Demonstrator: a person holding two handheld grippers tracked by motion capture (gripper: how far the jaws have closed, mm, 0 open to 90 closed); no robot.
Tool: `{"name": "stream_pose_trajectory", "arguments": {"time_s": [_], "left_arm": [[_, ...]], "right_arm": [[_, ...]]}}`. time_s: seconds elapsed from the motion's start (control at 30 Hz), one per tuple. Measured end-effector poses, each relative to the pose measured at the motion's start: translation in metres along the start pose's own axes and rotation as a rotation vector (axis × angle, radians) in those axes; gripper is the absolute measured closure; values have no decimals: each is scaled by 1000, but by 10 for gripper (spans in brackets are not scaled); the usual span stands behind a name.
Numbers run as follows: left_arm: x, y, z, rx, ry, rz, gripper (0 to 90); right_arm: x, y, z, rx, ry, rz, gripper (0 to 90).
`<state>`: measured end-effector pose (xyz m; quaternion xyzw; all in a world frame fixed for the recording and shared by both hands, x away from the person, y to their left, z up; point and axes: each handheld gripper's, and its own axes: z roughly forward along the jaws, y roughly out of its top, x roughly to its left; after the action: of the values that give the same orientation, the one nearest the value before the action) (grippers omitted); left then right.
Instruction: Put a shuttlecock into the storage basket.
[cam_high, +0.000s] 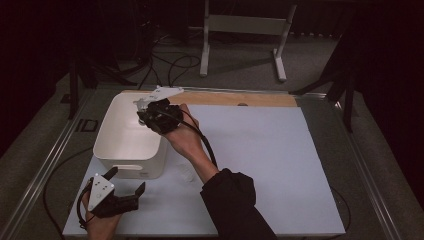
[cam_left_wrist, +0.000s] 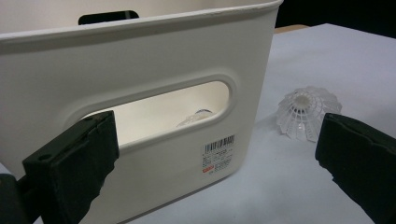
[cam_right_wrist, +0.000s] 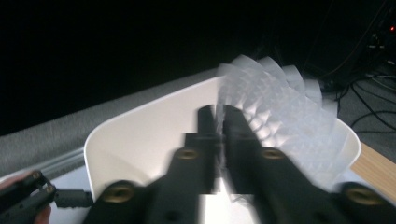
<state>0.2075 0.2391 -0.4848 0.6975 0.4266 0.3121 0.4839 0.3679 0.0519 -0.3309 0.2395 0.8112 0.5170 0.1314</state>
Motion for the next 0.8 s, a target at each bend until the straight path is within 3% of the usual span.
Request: {"name": "stream_pose_trajectory", "arguments": {"time_s": [0.03, 0.07, 0.17, 0.43, 0.8], "left_arm": [[0, 0, 0, -1, 0, 0, 1], [0, 0, 0, -2, 1, -2, 1], [0, 0, 0, 1, 1, 0, 1], [0, 0, 0, 0, 3, 7, 1], [0, 0, 0, 4, 3, 8, 1]], "right_arm": [[-1, 0, 0, -13, 6, 10, 519], [0, 1, 0, -13, 0, 9, 437], [-1, 1, -1, -7, -23, -2, 304], [-4, -2, -4, -4, -45, -16, 174], [-11, -8, -10, -25, -69, -22, 134]]}}
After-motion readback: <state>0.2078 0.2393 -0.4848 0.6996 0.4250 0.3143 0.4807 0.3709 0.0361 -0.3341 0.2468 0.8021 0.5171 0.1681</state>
